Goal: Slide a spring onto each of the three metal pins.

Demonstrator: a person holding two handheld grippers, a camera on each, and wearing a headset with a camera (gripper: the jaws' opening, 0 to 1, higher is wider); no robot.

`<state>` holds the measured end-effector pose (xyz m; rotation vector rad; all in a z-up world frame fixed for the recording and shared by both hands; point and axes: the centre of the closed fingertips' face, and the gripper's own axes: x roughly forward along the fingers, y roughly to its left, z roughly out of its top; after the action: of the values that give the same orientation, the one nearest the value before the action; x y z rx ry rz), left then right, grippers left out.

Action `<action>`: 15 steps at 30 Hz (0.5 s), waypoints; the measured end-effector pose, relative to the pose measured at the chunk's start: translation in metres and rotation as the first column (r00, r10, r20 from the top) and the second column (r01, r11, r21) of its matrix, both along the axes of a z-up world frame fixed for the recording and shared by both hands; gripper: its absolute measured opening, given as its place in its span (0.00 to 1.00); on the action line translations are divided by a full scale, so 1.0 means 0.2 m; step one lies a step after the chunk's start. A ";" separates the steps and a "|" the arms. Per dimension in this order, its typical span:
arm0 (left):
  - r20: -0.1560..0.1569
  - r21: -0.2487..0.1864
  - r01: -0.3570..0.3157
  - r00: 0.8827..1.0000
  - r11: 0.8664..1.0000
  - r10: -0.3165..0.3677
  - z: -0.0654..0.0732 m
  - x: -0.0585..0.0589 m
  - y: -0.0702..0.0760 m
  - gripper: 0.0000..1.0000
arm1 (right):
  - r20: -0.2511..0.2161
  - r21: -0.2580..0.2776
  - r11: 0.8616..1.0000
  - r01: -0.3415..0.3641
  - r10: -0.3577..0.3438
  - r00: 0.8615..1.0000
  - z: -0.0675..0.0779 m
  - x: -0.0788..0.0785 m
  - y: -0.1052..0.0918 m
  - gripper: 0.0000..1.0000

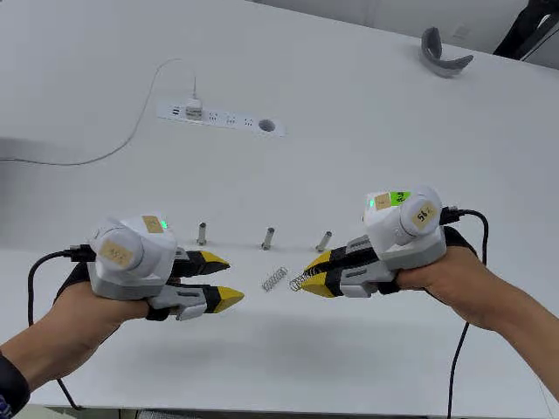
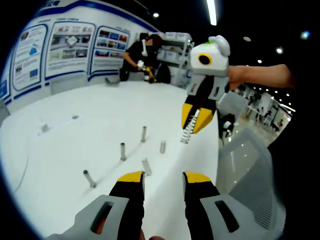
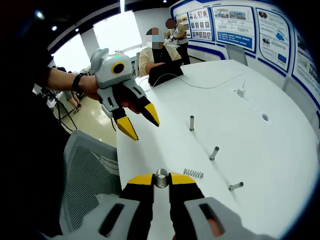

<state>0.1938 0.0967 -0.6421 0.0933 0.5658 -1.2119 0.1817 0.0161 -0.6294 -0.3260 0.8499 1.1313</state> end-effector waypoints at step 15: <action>0.008 0.055 -0.168 0.986 0.984 0.168 -0.06 0.11 0.20 0.41 | 0.000 -0.052 0.997 -0.048 0.048 0.999 -0.08 0.12 0.11 0.12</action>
<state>0.2156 0.1374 -0.6550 0.0928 0.5926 -1.0318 0.2060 0.0380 -0.6445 -0.3921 0.8754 1.1552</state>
